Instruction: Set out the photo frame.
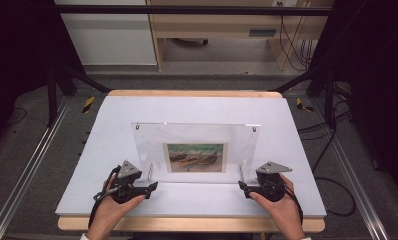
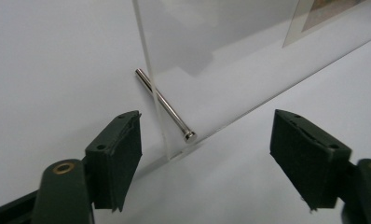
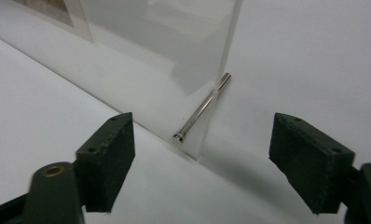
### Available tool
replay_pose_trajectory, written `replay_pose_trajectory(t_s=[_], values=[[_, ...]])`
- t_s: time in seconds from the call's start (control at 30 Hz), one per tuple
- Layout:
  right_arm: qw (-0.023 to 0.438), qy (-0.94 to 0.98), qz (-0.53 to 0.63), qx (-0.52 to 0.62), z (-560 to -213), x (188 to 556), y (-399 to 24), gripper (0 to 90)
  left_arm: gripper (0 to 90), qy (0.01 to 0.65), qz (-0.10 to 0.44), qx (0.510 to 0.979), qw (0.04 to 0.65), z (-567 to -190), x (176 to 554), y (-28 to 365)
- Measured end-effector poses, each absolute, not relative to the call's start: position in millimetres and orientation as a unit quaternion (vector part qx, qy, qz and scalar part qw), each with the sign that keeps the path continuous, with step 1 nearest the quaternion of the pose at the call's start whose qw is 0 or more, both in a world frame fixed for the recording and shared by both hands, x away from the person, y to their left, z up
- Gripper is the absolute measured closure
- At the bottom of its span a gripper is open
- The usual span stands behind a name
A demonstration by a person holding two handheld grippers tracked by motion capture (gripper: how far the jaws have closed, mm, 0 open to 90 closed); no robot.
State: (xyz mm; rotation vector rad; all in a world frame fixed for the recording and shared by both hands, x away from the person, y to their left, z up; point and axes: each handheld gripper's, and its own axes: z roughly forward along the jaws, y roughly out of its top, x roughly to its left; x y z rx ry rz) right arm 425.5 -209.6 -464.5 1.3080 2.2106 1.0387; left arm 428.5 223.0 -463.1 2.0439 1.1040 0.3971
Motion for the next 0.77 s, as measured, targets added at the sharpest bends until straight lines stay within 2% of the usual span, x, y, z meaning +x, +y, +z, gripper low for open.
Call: replay_pose_trajectory(t_s=[0.2, 0.33, 0.43, 0.63, 0.77], values=[[0.201, 0.779, 0.374, 0.460, -462.2, 421.8, -218.9, 16.8, 12.6, 0.437, 0.164, 0.795, 0.388, -459.9, 427.9, 239.6], [0.210, 0.773, 0.377, 0.465, -461.0, 419.7, -228.0, 14.7, 7.4, 0.419, 0.194, 0.806, 0.371, -457.6, 426.1, 255.8], [0.216, 0.771, 0.379, 0.464, -460.9, 418.1, -235.1, 11.5, 7.2, 0.440, 0.195, 0.787, 0.386, -456.8, 428.9, 269.7], [0.238, 0.756, 0.374, 0.482, -460.8, 417.9, -252.2, 11.2, 8.5, 0.460, 0.195, 0.760, 0.415, -457.0, 434.9, 292.1], [0.258, 0.746, 0.363, 0.495, -461.3, 418.4, -260.9, 17.6, 8.5, 0.480, 0.199, 0.758, 0.395, -459.9, 437.4, 301.0]])
